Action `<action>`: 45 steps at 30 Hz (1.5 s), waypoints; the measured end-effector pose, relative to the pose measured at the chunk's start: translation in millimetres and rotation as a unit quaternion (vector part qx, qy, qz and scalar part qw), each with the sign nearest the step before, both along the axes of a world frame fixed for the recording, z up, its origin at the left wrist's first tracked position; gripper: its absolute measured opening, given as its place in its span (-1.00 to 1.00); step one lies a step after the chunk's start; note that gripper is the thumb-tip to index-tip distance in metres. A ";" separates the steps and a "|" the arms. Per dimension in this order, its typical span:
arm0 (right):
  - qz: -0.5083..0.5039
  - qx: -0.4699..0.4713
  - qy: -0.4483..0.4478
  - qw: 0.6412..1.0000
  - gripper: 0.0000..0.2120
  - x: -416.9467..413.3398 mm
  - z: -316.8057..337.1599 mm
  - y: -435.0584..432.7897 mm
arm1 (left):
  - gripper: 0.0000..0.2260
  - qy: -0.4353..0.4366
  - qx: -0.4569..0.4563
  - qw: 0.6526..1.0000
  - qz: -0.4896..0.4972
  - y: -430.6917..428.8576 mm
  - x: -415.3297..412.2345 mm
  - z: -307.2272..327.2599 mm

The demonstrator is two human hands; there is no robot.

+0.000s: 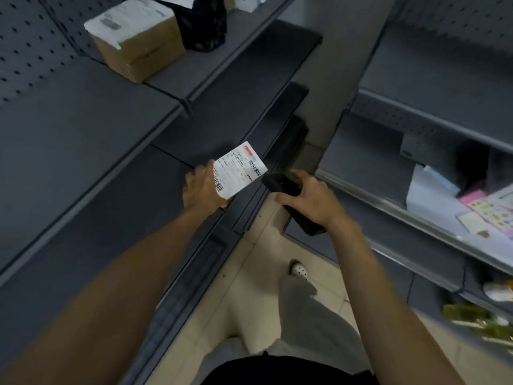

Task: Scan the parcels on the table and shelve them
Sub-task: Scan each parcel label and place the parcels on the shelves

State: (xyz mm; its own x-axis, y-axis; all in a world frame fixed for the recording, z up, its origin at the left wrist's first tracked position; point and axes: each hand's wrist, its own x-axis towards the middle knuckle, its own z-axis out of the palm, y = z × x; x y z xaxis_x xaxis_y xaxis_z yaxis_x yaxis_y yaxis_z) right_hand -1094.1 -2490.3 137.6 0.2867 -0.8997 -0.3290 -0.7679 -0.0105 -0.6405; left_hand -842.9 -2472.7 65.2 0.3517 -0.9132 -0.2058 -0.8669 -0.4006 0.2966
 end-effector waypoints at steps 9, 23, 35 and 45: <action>0.112 0.059 0.027 0.992 -0.04 -2.4 -22.3 -140.1 | 0.02 0.073 0.008 0.977 0.199 -74.4 -36.0 -29.1; 0.127 0.013 0.068 0.989 -0.23 13.1 -61.1 -226.7 | -0.15 0.096 0.019 0.952 0.290 -201.7 -21.9 -81.4; 0.002 0.009 0.058 0.998 -0.16 27.2 -103.0 -295.8 | -0.15 0.224 -0.023 0.944 0.241 -390.8 -24.2 -91.1; -0.012 0.004 0.060 0.998 -0.16 13.8 -103.2 -297.2 | -0.45 0.235 -0.101 0.959 0.119 -401.0 -43.6 -96.5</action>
